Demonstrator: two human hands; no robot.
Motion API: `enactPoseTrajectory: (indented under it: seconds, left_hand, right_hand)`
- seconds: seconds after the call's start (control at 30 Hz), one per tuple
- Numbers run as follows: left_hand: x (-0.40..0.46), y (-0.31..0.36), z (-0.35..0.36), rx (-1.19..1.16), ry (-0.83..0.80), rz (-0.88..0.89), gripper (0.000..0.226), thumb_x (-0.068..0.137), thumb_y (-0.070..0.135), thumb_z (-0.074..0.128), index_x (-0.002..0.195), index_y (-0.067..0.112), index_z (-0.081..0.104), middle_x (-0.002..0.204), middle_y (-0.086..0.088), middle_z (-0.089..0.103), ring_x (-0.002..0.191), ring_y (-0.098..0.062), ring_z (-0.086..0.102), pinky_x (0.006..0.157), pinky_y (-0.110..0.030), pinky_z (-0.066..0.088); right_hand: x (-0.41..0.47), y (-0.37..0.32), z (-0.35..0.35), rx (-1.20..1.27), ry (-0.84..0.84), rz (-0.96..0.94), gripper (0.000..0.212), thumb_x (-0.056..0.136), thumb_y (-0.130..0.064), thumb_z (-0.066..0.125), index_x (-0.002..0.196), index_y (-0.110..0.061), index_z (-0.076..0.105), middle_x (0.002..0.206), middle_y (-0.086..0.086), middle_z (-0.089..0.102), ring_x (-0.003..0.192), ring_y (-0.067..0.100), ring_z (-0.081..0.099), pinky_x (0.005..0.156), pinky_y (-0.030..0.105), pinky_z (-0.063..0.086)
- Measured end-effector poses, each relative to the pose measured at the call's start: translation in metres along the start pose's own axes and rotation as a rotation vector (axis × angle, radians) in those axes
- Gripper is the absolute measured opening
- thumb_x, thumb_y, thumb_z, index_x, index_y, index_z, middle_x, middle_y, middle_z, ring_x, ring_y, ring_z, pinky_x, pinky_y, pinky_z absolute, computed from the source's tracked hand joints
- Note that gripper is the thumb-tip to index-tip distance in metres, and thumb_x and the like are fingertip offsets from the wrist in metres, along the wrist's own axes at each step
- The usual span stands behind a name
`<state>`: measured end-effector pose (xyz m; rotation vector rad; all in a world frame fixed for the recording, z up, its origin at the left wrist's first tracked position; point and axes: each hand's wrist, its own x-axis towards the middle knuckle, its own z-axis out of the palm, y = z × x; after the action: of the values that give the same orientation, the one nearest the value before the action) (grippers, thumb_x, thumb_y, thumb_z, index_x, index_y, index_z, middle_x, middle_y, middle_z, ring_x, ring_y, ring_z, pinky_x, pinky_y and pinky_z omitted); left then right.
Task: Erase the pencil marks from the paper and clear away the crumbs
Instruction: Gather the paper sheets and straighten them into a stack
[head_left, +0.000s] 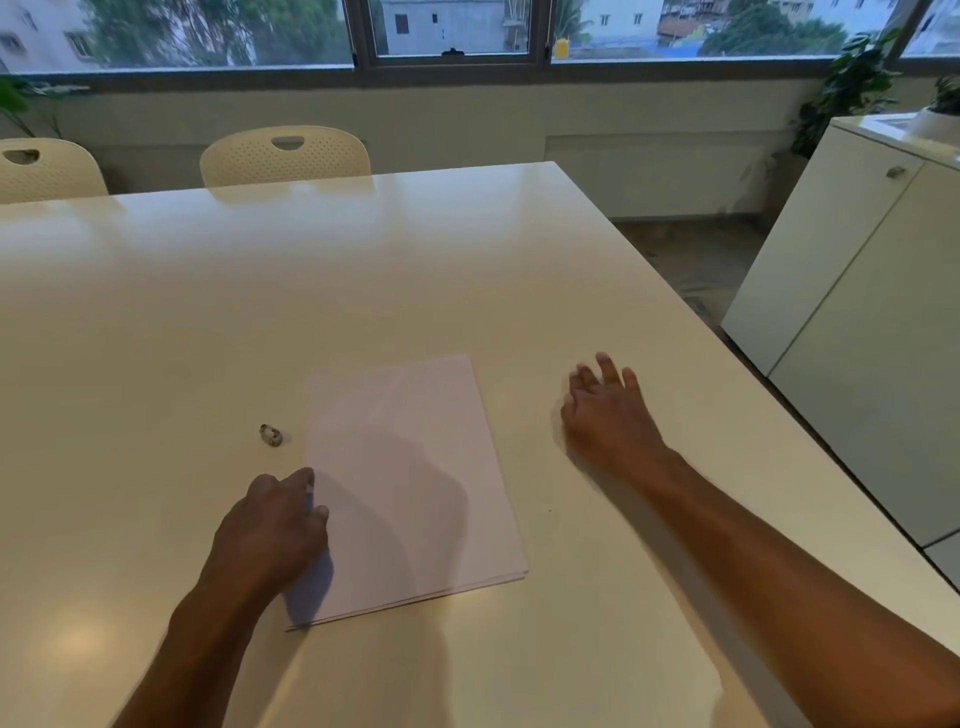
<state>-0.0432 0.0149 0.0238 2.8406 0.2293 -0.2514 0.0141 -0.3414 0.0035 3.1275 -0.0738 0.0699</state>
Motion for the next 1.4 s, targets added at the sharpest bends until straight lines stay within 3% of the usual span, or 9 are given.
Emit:
enactPoseTrajectory:
  seconds: [0.17,0.3,0.5,0.63,0.73,0.93,1.1,1.23,1.4]
  left_hand:
    - [-0.001,-0.002,0.0,-0.016,0.007,-0.001,0.043,0.099,0.033,0.053,0.141,0.023,0.048,0.126,-0.014,0.052,0.106,-0.032,0.06,0.085,-0.036,0.046]
    - [-0.005,-0.003,0.001,-0.068,0.035,0.004,0.042,0.099,0.032,0.053,0.14,0.02,0.049,0.125,-0.014,0.053,0.108,-0.032,0.058,0.084,-0.036,0.043]
    - [-0.025,-0.024,0.005,-0.404,0.345,0.008,0.038,0.099,0.011,0.052,0.137,0.014,0.056,0.112,-0.011,0.06,0.096,-0.025,0.057,0.086,-0.036,0.042]
    - [-0.036,-0.05,0.01,-0.54,0.502,-0.031,0.034,0.098,0.002,0.049,0.128,0.013,0.062,0.11,-0.009,0.066,0.098,-0.026,0.062,0.09,-0.04,0.049]
    - [-0.044,-0.06,0.015,-0.625,0.557,-0.038,0.035,0.096,-0.003,0.048,0.123,0.013,0.064,0.106,-0.006,0.065,0.098,-0.024,0.062,0.09,-0.036,0.048]
    - [-0.059,-0.061,0.031,-0.389,0.56,0.055,0.027,0.098,0.003,0.052,0.123,0.005,0.062,0.121,-0.015,0.063,0.115,-0.031,0.054,0.102,-0.044,0.043]
    - [-0.099,-0.031,0.054,-0.367,0.571,0.406,0.031,0.093,0.007,0.051,0.119,0.002,0.068,0.124,-0.011,0.064,0.121,-0.029,0.054,0.11,-0.039,0.04]
    - [-0.123,-0.002,0.065,-0.425,0.403,0.837,0.03,0.093,0.003,0.055,0.119,0.0,0.068,0.131,-0.01,0.062,0.129,-0.027,0.054,0.107,-0.04,0.045]
    - [-0.126,0.021,0.064,-0.437,0.227,1.018,0.034,0.09,-0.006,0.055,0.123,0.0,0.064,0.13,-0.011,0.06,0.128,-0.026,0.051,0.106,-0.039,0.043]
  right_hand:
    - [-0.019,-0.023,0.005,-0.009,-0.024,-0.188,0.087,0.083,-0.04,-0.01,0.15,-0.013,0.038,0.159,0.002,0.033,0.151,0.025,0.013,0.12,0.047,0.011]
    - [-0.01,-0.004,-0.001,0.04,0.031,-0.006,0.079,0.086,-0.038,0.0,0.146,-0.01,0.044,0.155,0.004,0.039,0.149,0.025,0.017,0.117,0.046,0.014]
    - [-0.084,-0.037,0.004,0.124,0.0,-0.256,0.076,0.093,-0.047,0.005,0.153,-0.01,0.032,0.161,0.004,0.027,0.152,0.026,0.011,0.12,0.046,0.01]
    - [-0.069,-0.003,0.017,0.057,0.029,-0.088,0.075,0.093,-0.049,0.014,0.148,-0.005,0.04,0.155,0.012,0.038,0.148,0.034,0.023,0.116,0.053,0.021]
    - [-0.061,0.01,0.006,0.116,0.047,0.027,0.078,0.09,-0.048,0.01,0.149,-0.005,0.036,0.157,0.013,0.035,0.148,0.033,0.019,0.116,0.052,0.02]
    - [-0.107,-0.026,0.017,0.103,0.038,-0.206,0.075,0.095,-0.054,0.023,0.149,-0.005,0.04,0.156,0.012,0.037,0.147,0.034,0.025,0.116,0.054,0.024]
    - [-0.079,0.006,0.014,0.136,0.09,0.047,0.075,0.091,-0.049,0.019,0.147,-0.003,0.04,0.153,0.017,0.04,0.146,0.035,0.022,0.115,0.054,0.025]
    - [-0.099,-0.004,0.011,0.232,0.12,-0.048,0.078,0.091,-0.056,0.026,0.15,-0.005,0.036,0.157,0.011,0.034,0.15,0.026,0.014,0.121,0.048,0.014]
    - [-0.093,0.002,0.016,0.149,0.085,-0.076,0.09,0.087,-0.069,0.025,0.152,-0.007,0.033,0.16,0.009,0.028,0.151,0.026,0.011,0.12,0.046,0.01]
